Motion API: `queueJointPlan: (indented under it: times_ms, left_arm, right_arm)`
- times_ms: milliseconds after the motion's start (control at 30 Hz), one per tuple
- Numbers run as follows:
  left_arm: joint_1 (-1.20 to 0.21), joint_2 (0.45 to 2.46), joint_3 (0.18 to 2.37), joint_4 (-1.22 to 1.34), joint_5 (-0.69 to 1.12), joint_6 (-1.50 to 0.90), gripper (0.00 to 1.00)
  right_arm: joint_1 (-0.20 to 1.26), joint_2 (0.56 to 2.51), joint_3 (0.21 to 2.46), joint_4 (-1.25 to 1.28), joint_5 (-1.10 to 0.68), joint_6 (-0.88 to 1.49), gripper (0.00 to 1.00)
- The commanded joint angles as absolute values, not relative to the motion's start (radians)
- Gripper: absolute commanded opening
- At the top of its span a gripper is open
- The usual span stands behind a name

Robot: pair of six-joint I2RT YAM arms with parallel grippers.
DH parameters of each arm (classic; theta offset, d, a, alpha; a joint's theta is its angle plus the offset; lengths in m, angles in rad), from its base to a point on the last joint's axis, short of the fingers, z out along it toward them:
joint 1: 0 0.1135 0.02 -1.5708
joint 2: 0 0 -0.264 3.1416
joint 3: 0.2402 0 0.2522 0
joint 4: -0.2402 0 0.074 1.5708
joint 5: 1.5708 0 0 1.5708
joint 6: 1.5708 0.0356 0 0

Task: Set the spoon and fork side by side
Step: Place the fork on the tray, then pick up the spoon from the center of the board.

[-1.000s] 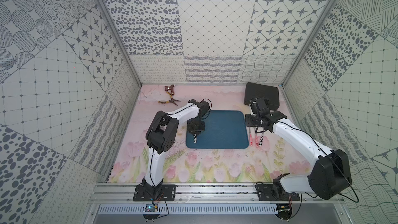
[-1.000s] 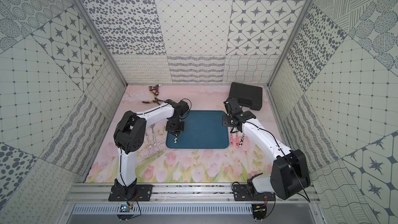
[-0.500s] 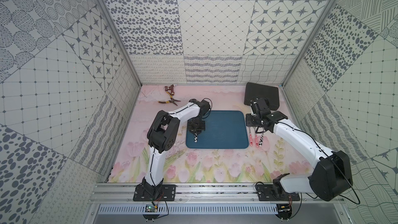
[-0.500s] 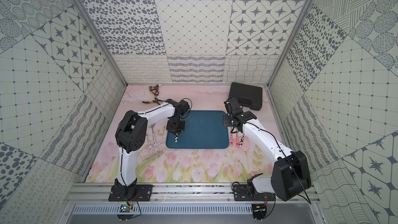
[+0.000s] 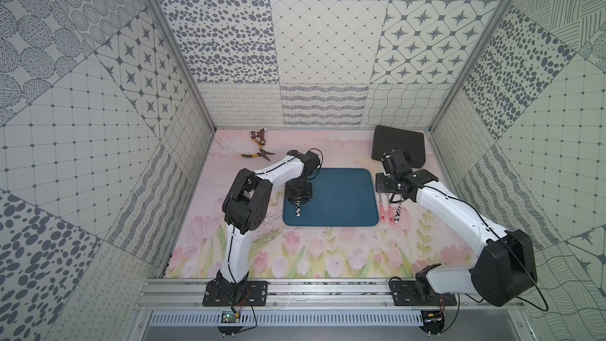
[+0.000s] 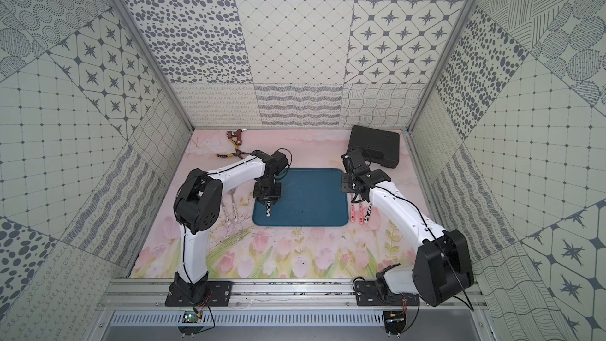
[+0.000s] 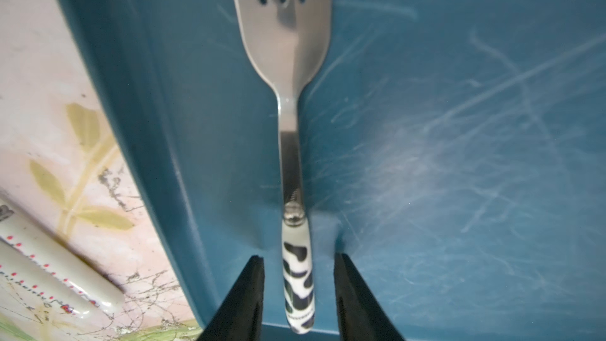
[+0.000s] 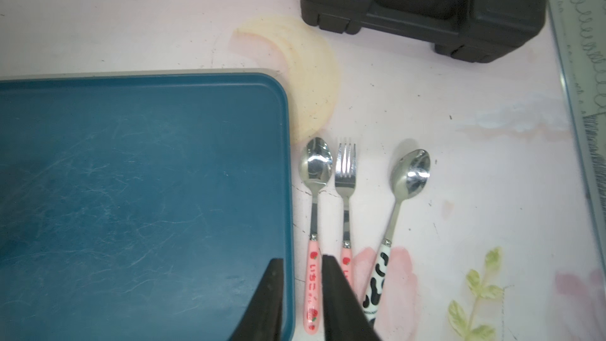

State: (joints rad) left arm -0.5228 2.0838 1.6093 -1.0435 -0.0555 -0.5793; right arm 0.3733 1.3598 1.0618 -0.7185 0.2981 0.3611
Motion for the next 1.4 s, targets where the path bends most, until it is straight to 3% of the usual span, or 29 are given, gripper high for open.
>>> queueJointPlan:
  times_ms: [0, 233, 567, 867, 1367]
  left_arm:
    - [-0.523, 2.000, 1.667, -1.093, -0.062, -0.571, 0.44]
    - [-0.521, 1.861, 1.721, -1.150, -0.085, -0.540, 0.57]
    - [-0.475, 1.771, 1.546, -1.077, -0.015, -0.530, 0.56]
    - [-0.471, 1.805, 1.533, -1.059, 0.028, -0.499, 0.55]
    - [-0.467, 1.829, 1.529, -1.067, 0.046, -0.471, 0.53]
  right_arm:
    - [0.255, 1.375, 1.054, -0.779, 0.328, 0.461, 0.30]
    - [0.160, 1.455, 1.035, -0.797, 0.258, 0.517, 0.32]
    - [0.114, 1.469, 0.925, -0.834, 0.198, 0.585, 0.34]
    - [0.095, 1.482, 0.940, -0.825, 0.064, 0.624, 0.36]
    - [0.058, 1.626, 0.986, -0.856, 0.055, 0.599, 0.29]
